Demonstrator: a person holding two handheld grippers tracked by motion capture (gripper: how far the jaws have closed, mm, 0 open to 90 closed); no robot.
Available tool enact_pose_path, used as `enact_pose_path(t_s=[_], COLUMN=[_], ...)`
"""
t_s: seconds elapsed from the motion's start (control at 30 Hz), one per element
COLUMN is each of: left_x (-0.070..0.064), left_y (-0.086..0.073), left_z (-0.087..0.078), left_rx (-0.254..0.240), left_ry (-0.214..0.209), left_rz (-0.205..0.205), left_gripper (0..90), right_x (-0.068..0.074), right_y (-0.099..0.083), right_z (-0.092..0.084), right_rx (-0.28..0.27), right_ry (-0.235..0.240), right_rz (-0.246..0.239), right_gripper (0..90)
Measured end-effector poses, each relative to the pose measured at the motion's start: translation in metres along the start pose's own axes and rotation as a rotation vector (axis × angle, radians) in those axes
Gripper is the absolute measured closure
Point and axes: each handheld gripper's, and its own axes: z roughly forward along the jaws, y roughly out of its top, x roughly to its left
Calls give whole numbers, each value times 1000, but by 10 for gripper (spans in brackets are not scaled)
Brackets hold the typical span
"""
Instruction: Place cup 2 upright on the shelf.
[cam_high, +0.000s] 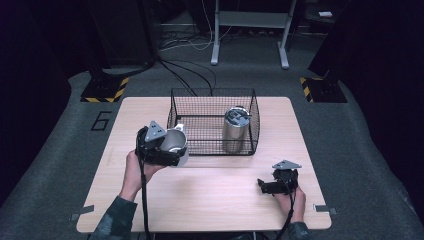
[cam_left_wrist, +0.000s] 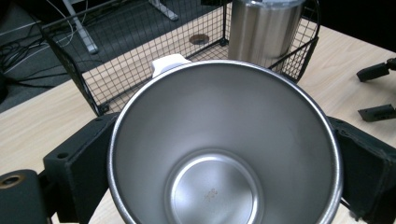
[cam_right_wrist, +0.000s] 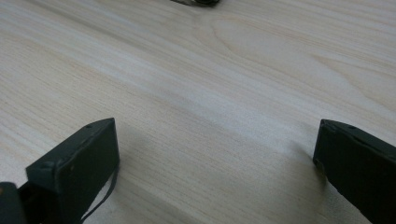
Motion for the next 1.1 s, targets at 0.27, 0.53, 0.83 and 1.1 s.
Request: enact_pose_path(t_s=[0.27,0.53,0.83,1.1], left_x=[2,6,10,13], left_y=[14,32,48,63], left_z=[4,11,24,35], left_rx=[-21,-28,-27,-29], left_ry=[-12,-23,-37,-36], left_rz=[0,13,20,34], left_gripper=[63,63,62,62], right_x=[0,0,0,0], right_y=[0,0,0,0], right_z=[0,0,0,0], right_rx=[0,0,0,0], right_ry=[0,0,0,0], right_rz=[1,-1,-1,-1], right_gripper=[0,0,0,0])
